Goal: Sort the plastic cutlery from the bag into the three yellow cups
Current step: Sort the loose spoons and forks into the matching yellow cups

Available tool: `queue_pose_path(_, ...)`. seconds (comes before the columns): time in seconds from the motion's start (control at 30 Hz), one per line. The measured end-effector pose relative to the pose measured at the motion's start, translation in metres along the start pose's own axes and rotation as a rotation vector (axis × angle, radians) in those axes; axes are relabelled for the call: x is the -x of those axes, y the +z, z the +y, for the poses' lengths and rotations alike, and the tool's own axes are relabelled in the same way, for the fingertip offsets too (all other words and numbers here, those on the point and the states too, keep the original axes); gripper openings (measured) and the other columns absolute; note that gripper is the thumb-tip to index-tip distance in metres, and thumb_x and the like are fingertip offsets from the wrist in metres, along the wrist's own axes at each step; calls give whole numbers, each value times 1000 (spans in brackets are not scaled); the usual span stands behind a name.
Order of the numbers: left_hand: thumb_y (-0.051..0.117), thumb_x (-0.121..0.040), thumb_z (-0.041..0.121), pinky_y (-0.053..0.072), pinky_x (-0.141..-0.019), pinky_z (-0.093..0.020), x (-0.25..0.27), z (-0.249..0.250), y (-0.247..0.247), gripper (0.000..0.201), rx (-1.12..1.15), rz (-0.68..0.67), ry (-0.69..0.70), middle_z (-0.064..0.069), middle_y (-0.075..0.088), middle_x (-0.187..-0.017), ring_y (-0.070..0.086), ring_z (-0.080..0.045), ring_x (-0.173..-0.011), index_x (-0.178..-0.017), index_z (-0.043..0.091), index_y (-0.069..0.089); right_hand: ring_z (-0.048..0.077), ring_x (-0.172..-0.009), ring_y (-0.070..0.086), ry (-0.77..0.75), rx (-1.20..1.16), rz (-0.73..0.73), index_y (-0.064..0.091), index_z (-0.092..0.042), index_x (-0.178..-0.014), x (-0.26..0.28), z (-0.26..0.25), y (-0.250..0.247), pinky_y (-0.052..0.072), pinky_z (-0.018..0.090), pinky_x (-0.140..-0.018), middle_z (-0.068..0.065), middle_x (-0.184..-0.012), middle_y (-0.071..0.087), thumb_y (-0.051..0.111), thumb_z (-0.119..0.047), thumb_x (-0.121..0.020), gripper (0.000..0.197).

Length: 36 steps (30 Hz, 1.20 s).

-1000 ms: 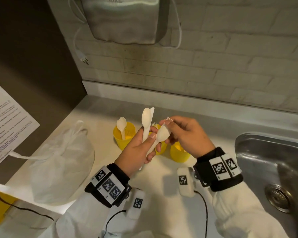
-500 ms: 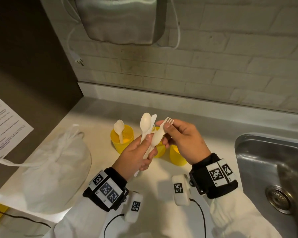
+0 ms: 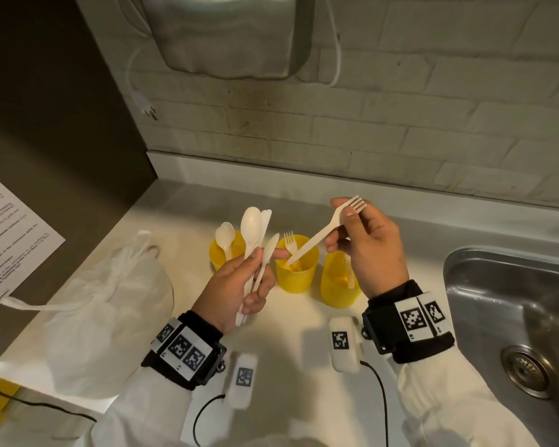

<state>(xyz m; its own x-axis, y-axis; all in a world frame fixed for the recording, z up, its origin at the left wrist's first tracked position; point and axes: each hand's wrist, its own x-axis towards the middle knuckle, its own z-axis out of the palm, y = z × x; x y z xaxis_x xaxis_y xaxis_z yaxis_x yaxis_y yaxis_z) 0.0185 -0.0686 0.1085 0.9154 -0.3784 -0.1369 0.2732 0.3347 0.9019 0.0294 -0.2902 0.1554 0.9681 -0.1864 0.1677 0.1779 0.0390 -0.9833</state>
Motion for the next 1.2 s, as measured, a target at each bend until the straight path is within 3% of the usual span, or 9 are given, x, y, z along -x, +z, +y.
queue_pose_path(0.17,51,-104,38,32,-45,-21,0,-1,3,41,-48,35,10,-2,51,-74,37,-10,-55,-127,7,64,29,-72,72,-92,281,14,70,-16,-116,-16,15,4,63,49,-76,13,-79,70,51,-11,-105,23)
queue_pose_path(0.27,48,-103,35,33,-45,-20,1,-2,8,48,-89,64,-4,-1,50,-77,38,-10,-56,-137,0,49,23,-68,72,-92,471,-39,70,-20,-110,-28,33,15,62,50,-74,11,-85,70,48,-21,-101,24)
queue_pose_path(0.37,46,-107,31,34,-44,-20,2,-3,12,46,-85,71,-22,-1,51,-78,38,-10,-56,-137,-4,46,29,-79,72,-70,664,-141,70,-16,-114,-37,55,28,60,49,-79,13,-97,70,45,-23,-99,30)
queue_pose_path(0.5,52,-102,34,35,-43,-19,3,-3,8,54,-21,43,-40,-1,52,-81,38,-9,-57,-141,-3,48,37,-92,68,-9,845,-249,68,-12,-111,-37,71,41,54,40,-82,16,-102,70,46,-13,-102,24)
queue_pose_path(0.63,52,-99,37,27,-42,-19,4,-3,2,55,43,9,-63,-3,52,-80,33,-9,-52,-142,2,52,35,-100,66,32,901,-311,64,-11,-125,-32,72,48,54,39,-86,17,-110,71,44,-10,-102,31)
queue_pose_path(0.8,51,-99,41,20,-44,-22,5,-2,0,52,43,8,-74,-3,51,-78,30,-9,-52,-137,6,61,35,-99,65,-94,970,-234,62,-8,-131,-26,59,47,55,43,-90,16,-120,57,48,-5,-96,37)
queue_pose_path(0.97,52,-97,40,18,-43,-22,3,0,0,55,65,4,-107,-3,51,-77,29,-9,-50,-137,3,60,24,-91,63,-113,736,-111,71,-12,-114,-20,29,45,51,35,-85,8,-108,61,54,-13,-100,22)
queue_pose_path(1.1,54,-94,37,20,-38,-19,1,1,4,45,95,-15,-134,-7,51,-73,30,-8,-44,-121,2,62,10,-57,56,151,192,-330,73,-4,-101,-3,-2,46,47,19,-58,9,-80,63,52,-9,-104,23)
queue_pose_path(1.2,54,-92,35,21,-37,-17,1,0,7,40,91,-27,-147,-8,52,-70,30,-9,-41,-118,4,54,20,-55,52,132,170,-358,74,-1,-94,1,-4,44,47,31,-57,24,-71,59,55,-7,-103,21)
